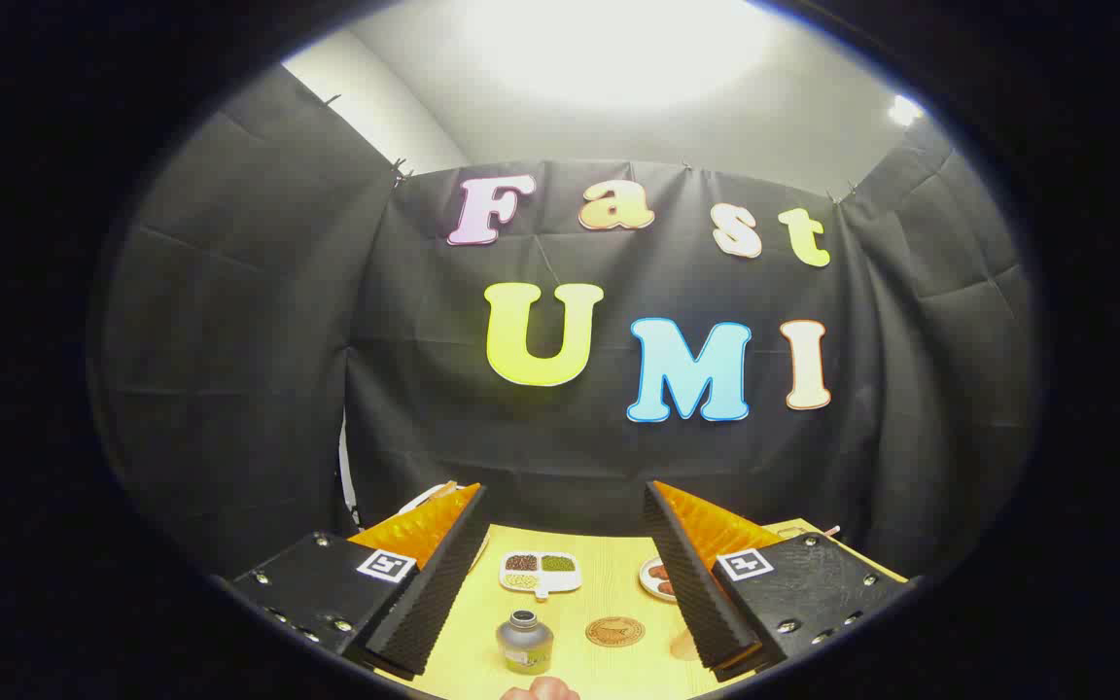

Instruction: Take the bottle from table, then pour the juice into the cup, finally place the bottle on the coaster

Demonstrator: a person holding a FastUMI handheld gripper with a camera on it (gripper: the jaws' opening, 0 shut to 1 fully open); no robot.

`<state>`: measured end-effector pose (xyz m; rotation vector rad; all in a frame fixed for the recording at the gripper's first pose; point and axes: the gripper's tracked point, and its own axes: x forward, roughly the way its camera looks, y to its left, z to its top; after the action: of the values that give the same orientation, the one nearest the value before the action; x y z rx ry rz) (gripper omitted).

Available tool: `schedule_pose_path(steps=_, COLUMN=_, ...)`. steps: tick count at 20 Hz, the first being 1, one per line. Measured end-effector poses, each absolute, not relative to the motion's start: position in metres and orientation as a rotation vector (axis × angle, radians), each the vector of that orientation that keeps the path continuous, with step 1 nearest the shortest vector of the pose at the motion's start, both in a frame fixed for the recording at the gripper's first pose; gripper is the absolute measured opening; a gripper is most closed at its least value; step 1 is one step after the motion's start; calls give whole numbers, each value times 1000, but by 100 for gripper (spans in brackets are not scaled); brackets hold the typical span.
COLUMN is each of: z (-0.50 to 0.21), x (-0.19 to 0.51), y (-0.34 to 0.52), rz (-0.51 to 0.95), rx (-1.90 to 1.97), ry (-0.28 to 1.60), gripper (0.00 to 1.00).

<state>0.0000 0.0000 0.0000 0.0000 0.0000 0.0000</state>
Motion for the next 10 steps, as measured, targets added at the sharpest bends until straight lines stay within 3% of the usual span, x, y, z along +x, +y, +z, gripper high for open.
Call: schedule_pose_path(steps=10, z=-4, x=0, y=-5, rz=-26, rx=-7, ry=0, gripper=97)
